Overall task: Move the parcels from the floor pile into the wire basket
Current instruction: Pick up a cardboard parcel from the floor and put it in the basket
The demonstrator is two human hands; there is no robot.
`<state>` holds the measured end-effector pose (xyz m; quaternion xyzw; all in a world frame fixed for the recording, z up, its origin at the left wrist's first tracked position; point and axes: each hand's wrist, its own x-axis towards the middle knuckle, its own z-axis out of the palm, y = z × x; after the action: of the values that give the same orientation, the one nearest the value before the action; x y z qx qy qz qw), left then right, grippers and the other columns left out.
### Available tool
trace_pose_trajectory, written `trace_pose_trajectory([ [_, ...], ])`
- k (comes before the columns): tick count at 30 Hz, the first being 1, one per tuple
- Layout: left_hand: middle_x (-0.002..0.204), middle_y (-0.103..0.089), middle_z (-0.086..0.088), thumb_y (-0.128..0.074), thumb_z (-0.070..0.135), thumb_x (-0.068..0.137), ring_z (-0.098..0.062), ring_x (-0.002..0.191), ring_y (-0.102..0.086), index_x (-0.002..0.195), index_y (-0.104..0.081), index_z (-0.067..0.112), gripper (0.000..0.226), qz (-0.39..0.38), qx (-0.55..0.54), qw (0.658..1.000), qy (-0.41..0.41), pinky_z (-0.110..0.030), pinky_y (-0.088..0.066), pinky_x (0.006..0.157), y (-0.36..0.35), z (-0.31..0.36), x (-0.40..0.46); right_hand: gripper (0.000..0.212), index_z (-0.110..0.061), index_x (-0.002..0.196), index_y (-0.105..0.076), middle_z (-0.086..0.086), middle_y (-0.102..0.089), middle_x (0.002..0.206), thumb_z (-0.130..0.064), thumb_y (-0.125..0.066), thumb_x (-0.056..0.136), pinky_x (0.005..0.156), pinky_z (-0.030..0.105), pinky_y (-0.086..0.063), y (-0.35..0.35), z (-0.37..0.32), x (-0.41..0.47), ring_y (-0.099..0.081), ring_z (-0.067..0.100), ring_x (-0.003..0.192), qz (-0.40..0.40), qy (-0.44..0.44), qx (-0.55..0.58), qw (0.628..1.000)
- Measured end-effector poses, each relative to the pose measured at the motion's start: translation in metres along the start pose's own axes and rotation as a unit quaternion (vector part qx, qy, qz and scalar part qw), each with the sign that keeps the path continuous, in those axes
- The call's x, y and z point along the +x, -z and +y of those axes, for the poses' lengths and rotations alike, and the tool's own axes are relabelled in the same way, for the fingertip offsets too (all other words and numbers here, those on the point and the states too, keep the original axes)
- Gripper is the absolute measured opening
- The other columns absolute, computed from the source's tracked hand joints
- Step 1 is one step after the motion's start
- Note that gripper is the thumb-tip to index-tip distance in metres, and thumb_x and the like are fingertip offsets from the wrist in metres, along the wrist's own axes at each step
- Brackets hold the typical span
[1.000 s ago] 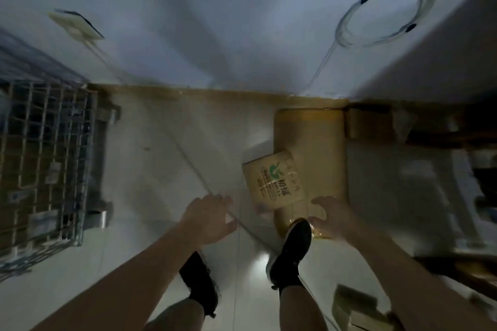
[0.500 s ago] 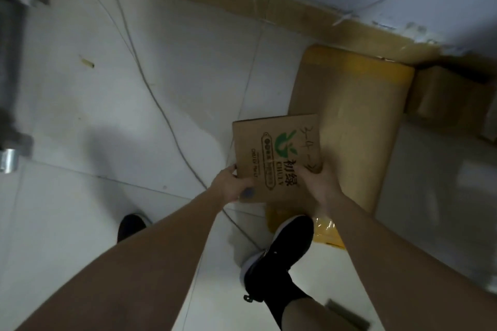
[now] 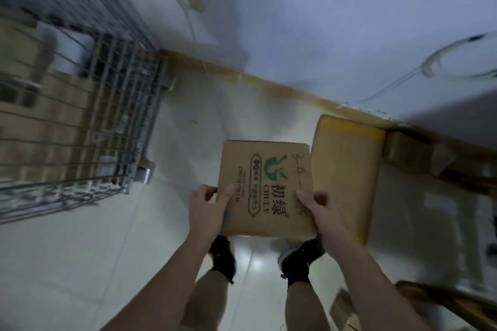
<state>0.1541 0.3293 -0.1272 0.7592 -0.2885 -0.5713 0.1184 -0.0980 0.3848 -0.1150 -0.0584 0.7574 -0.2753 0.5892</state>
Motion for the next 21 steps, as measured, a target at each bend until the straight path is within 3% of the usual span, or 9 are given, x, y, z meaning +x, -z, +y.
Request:
trace_pose_trajectory([
  [3, 0.122, -0.069, -0.01, -0.076, 0.061, 0.082, -0.031, 0.109, -0.069, 0.116, -0.058, 0.019, 0.057, -0.052, -0.127, 0.99, 0.027, -0.057, -0.058, 0.095, 0.078, 0.071, -0.059, 0.068, -0.026, 0.139, -0.05, 0.008, -0.071, 0.121, -0.041, -0.085, 0.082, 0.085, 0.045, -0.062, -0.038, -0.056, -0.094, -0.073, 0.026, 0.105, -0.031, 0.053, 0.037, 0.997],
  [5, 0.125, -0.066, -0.009, -0.073, 0.049, 0.092, -0.031, 0.112, -0.067, 0.126, -0.05, 0.019, 0.051, -0.072, -0.155, 0.985, 0.019, -0.057, -0.056, 0.098, 0.124, 0.109, -0.1, 0.072, -0.027, 0.14, -0.054, 0.01, -0.072, 0.121, -0.045, -0.085, 0.078, 0.086, 0.046, -0.063, -0.053, -0.091, -0.152, -0.075, 0.027, 0.105, -0.053, 0.098, 0.047, 0.993],
  [7, 0.129, -0.063, -0.009, -0.072, 0.047, 0.093, -0.033, 0.114, -0.066, 0.137, -0.043, 0.02, 0.06, -0.072, -0.186, 0.98, -0.002, -0.058, -0.056, 0.098, 0.165, 0.133, -0.137, 0.075, -0.025, 0.14, -0.058, 0.011, -0.073, 0.12, -0.049, -0.084, 0.074, 0.088, 0.049, -0.063, -0.064, -0.125, -0.201, -0.075, 0.027, 0.105, -0.071, 0.148, 0.049, 0.985],
  [9, 0.132, -0.064, -0.009, -0.074, 0.048, 0.092, -0.035, 0.115, -0.067, 0.146, -0.039, 0.023, 0.069, -0.083, -0.225, 0.971, -0.028, -0.06, -0.056, 0.097, 0.198, 0.143, -0.171, 0.063, -0.023, 0.136, -0.06, 0.011, -0.072, 0.12, -0.044, -0.082, 0.081, 0.087, 0.051, -0.063, -0.071, -0.151, -0.246, -0.075, 0.028, 0.104, -0.089, 0.192, 0.047, 0.976],
  [14, 0.13, -0.066, -0.008, -0.073, 0.045, 0.094, -0.034, 0.113, -0.068, 0.146, -0.039, 0.025, 0.065, -0.04, -0.294, 0.95, -0.097, -0.06, -0.056, 0.097, 0.254, 0.126, -0.257, 0.041, -0.016, 0.127, -0.063, 0.012, -0.074, 0.12, -0.03, -0.075, 0.091, 0.087, 0.051, -0.061, -0.091, -0.168, -0.335, -0.075, 0.029, 0.103, -0.165, 0.276, 0.036, 0.946],
  [21, 0.125, -0.064, -0.007, -0.068, 0.042, 0.098, -0.027, 0.107, -0.067, 0.143, -0.038, 0.018, 0.059, 0.034, -0.341, 0.929, -0.138, -0.039, -0.056, 0.073, 0.33, 0.047, -0.349, 0.051, -0.018, 0.132, -0.059, 0.014, -0.075, 0.12, -0.032, -0.078, 0.087, 0.078, 0.042, -0.061, -0.142, -0.116, -0.421, -0.075, 0.032, 0.105, -0.258, 0.295, 0.019, 0.92],
])
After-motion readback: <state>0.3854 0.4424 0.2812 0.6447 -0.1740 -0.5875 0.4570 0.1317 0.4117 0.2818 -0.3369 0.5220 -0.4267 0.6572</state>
